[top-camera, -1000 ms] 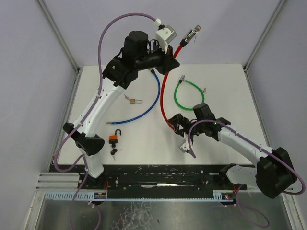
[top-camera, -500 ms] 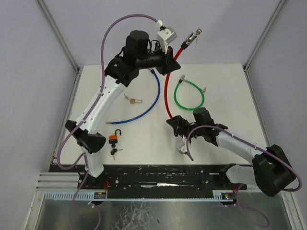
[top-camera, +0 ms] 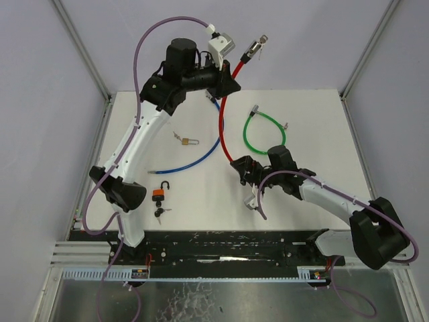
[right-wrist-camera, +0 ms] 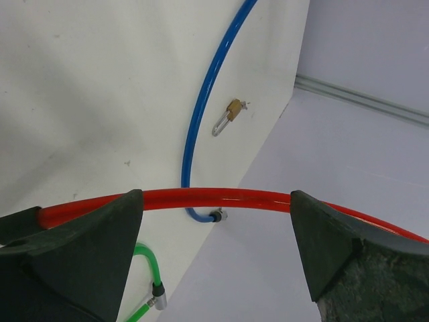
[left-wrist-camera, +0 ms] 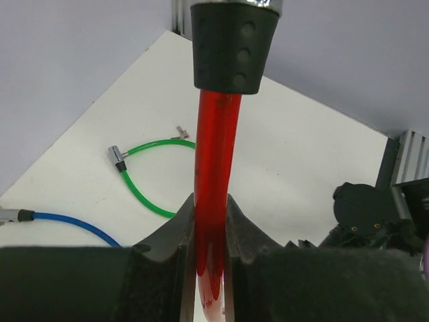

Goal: Lock with the key
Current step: Lock the lock.

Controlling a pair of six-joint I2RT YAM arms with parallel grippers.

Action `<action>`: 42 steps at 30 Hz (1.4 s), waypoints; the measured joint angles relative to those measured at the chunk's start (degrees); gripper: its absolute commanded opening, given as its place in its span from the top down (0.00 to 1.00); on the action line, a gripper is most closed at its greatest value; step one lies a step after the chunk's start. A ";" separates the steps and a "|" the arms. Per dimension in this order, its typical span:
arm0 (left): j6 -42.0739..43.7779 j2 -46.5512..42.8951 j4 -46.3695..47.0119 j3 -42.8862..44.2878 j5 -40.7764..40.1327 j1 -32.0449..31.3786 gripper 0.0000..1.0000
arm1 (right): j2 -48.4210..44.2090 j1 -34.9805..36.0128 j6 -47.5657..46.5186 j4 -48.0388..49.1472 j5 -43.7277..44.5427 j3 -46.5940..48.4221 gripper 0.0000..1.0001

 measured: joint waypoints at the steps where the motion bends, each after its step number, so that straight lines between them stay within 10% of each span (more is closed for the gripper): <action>1: 0.15 0.00 -0.07 0.00 0.57 0.00 1.00 | 0.92 0.00 0.00 1.40 0.13 0.00 0.04; 24: 6.47 -4.02 -5.20 -5.57 4.96 1.90 1.00 | 3.78 -2.32 0.00 12.57 1.81 -2.64 0.06; 42: 4.26 -4.09 -3.41 -5.60 9.53 2.38 1.00 | 16.35 -2.25 0.00 48.22 -10.45 -13.44 0.00</action>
